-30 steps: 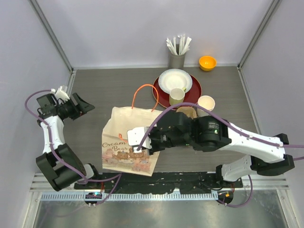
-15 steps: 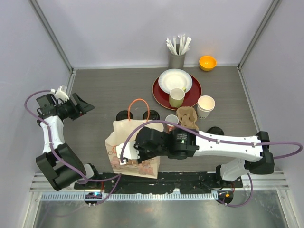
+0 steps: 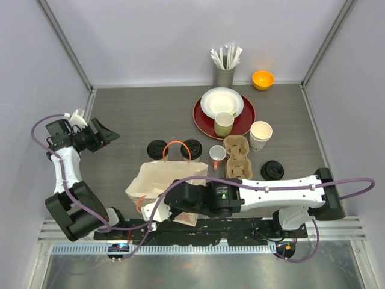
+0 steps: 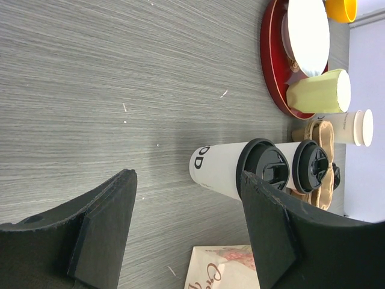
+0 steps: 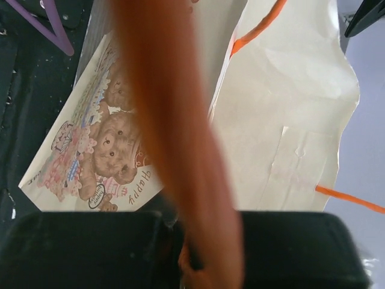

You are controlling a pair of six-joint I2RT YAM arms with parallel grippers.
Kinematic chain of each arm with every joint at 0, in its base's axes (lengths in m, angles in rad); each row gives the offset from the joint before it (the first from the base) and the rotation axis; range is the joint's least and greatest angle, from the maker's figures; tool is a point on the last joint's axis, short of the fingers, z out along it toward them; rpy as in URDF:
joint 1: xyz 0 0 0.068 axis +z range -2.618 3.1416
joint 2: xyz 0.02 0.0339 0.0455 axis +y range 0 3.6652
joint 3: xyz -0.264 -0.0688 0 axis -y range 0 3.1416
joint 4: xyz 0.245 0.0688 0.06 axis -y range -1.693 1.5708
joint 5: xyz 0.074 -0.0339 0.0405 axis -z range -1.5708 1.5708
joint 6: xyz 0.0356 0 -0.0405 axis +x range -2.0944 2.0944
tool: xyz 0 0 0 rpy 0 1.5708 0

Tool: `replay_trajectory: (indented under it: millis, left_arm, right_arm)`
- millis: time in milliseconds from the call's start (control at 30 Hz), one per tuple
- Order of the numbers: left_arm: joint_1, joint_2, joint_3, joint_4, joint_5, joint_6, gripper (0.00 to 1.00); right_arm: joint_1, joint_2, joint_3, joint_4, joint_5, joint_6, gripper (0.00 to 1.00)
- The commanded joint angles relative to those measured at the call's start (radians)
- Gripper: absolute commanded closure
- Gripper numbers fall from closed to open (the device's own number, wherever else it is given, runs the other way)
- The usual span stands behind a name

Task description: Pack the takeout coffee

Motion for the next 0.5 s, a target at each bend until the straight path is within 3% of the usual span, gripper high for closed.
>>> replay_trajectory:
  millis: [0, 167, 467]
  left_arm:
    - [0.009, 0.002, 0.033, 0.001, 0.032, 0.011, 0.26]
    - [0.009, -0.003, 0.031, -0.001, 0.034, 0.012, 0.26]
    - [0.007, 0.009, 0.034, -0.005, 0.045, 0.015, 0.27]
  right_arm:
    - [0.007, -0.025, -0.021, 0.072, 0.085, -0.124, 0.99]
    - [0.007, -0.028, 0.016, 0.057, 0.061, -0.168, 0.99]
    - [0.005, -0.018, 0.014, 0.037, -0.026, -0.097, 0.99]
